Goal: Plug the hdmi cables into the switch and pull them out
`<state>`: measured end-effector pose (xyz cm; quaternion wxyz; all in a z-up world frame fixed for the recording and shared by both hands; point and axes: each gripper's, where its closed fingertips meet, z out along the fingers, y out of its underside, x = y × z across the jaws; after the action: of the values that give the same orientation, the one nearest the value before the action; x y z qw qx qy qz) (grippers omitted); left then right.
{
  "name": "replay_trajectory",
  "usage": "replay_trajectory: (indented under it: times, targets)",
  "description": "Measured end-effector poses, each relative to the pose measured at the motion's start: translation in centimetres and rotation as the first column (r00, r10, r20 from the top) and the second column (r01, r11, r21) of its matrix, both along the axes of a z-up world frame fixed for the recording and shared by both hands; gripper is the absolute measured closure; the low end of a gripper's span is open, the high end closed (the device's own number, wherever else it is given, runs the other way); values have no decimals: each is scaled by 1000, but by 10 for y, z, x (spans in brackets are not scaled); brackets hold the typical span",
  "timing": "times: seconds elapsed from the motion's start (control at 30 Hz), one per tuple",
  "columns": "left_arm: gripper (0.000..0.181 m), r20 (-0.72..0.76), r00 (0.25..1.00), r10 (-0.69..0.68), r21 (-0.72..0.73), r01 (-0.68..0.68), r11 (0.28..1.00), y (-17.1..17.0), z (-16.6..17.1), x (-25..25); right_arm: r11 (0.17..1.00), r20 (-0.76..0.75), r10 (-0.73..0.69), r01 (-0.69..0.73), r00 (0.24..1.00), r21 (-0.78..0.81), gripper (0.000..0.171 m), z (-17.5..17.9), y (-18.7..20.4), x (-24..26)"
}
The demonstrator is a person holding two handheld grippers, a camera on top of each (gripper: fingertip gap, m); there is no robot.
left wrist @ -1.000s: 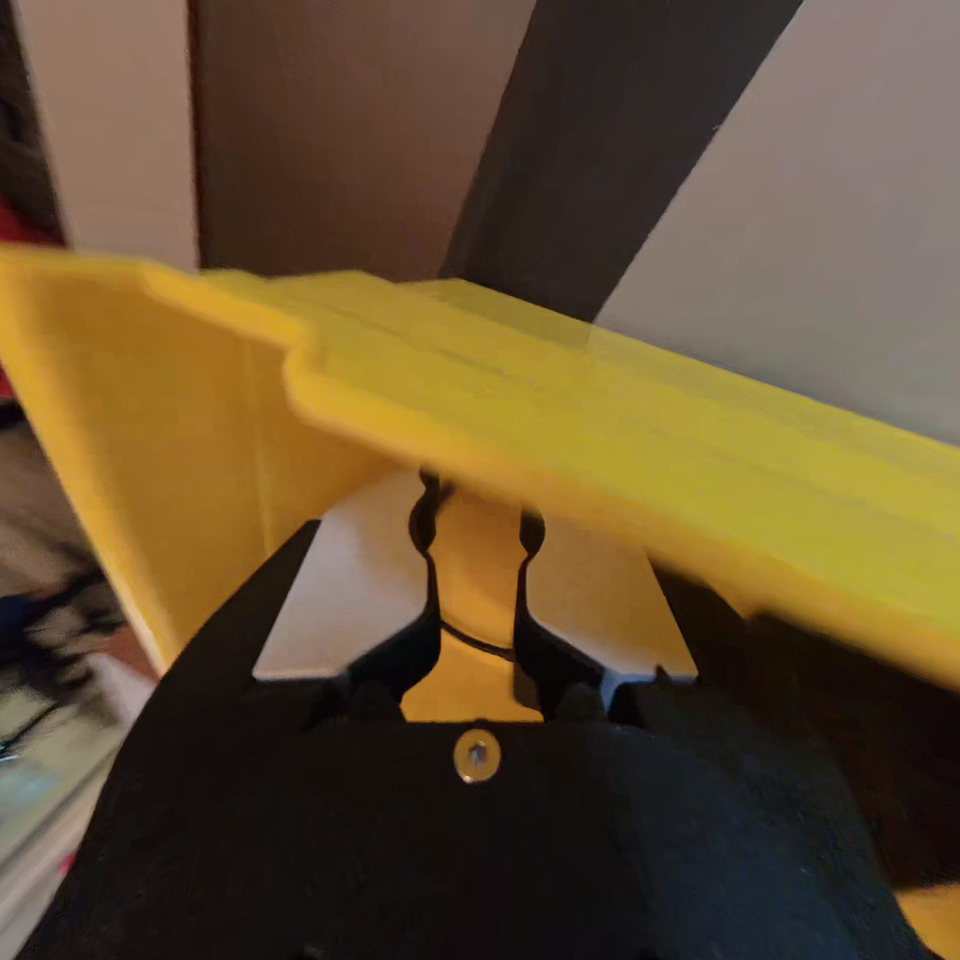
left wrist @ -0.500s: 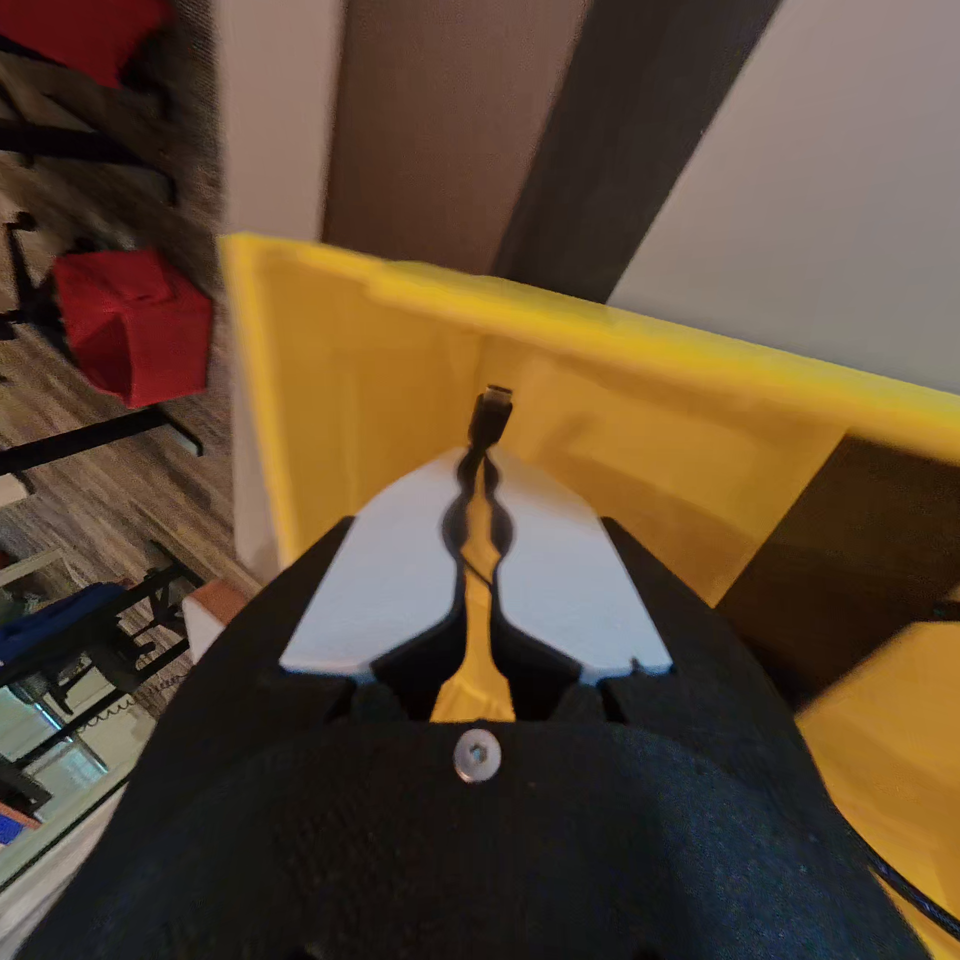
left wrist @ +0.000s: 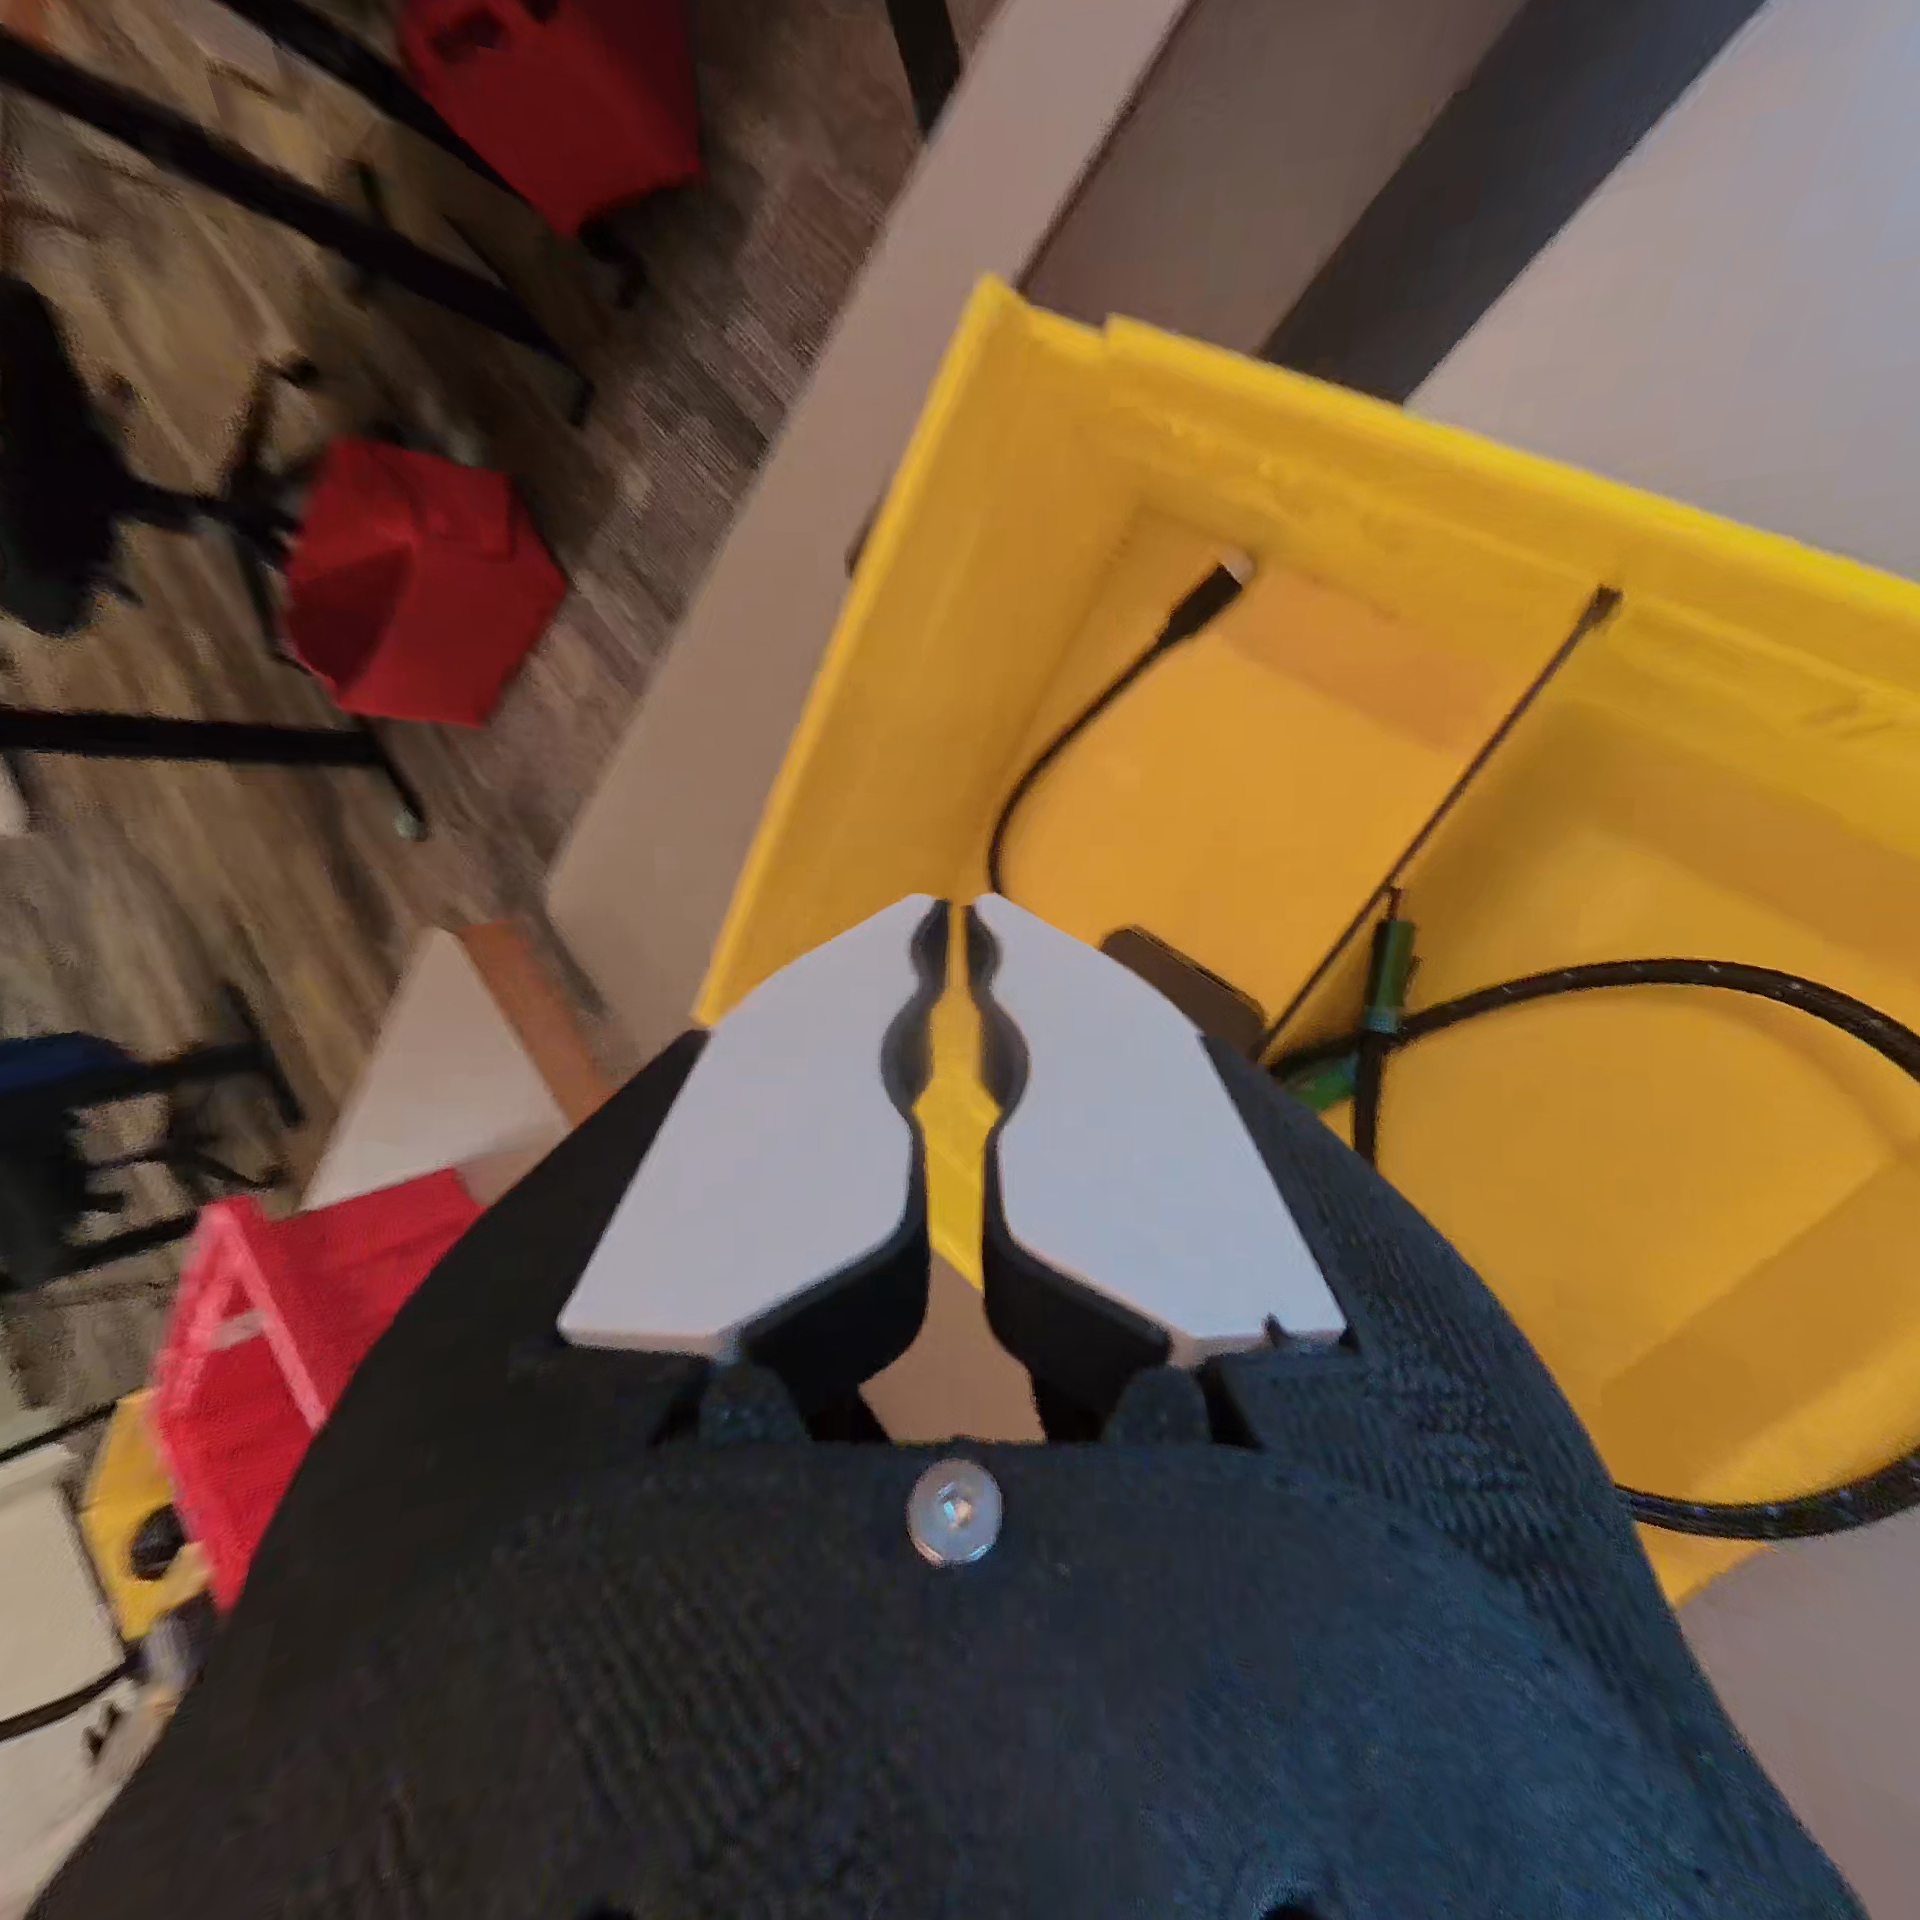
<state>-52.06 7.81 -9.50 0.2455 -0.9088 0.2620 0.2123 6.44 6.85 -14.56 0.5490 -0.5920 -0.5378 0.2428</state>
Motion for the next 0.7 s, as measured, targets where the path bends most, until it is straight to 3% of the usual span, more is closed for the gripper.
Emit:
replay_trajectory:
  times: [0.03, 0.17, 0.3, 0.43, 0.7]
  targets:
    - [168, 13, 1000, 14, -34, -13, 999, -2, -12, -3, 1000, 2, 0, 0, 1000, -8, 147, -2, 1, 0]
    - [163, 1, 997, -76, -193, 75, 978, -5, -59, -9, 999, 32, -13, 14, 999, -33, 147, -14, 7, 2]
    - [160, -103, 973, -207, -485, 132, 864, -19, -99, -27, 996, 60, -32, 37, 998, -81, 147, -30, 18, 7]
    - [154, -151, 928, -340, -650, 166, 741, -21, -116, -43, 988, 67, -42, 52, 997, -143, 147, -44, 27, 11]
    - [150, -169, 823, -543, -750, 250, 613, -9, -135, -61, 977, 59, -73, 83, 996, -194, 147, -50, 38, 16]
